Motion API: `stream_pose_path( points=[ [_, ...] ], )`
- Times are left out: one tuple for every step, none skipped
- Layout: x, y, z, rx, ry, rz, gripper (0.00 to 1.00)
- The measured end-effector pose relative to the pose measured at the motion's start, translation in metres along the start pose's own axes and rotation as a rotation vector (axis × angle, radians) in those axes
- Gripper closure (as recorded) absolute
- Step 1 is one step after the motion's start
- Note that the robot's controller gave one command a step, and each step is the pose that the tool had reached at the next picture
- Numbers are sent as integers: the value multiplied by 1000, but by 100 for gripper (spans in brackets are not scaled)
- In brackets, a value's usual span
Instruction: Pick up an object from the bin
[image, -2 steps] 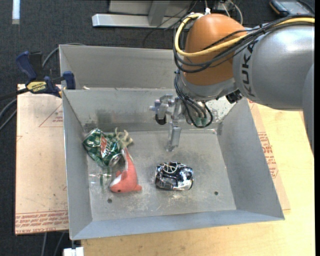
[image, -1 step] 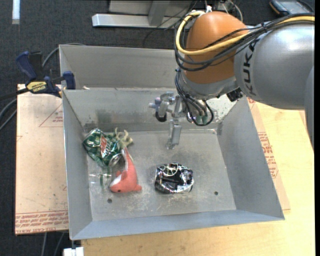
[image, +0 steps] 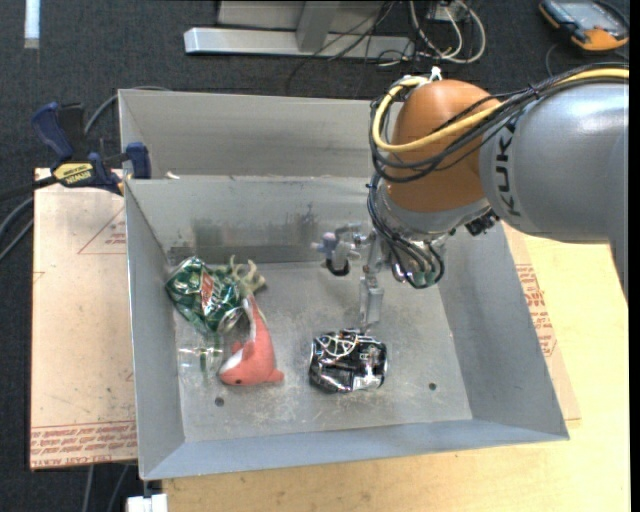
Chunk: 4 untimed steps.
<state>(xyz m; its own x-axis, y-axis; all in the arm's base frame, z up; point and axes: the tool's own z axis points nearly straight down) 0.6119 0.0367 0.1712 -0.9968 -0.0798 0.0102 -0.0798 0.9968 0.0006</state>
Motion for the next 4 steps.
stream_pose_path(
  points=[
    [31, 33, 8, -1, -12, -62, 0],
    [33, -1, 80, -1, 5, -21, 0],
    [34, 4, 98, -2, -13, -107, 0],
    [44, 9, 100, -3, 5, 186, 100]
  ],
)
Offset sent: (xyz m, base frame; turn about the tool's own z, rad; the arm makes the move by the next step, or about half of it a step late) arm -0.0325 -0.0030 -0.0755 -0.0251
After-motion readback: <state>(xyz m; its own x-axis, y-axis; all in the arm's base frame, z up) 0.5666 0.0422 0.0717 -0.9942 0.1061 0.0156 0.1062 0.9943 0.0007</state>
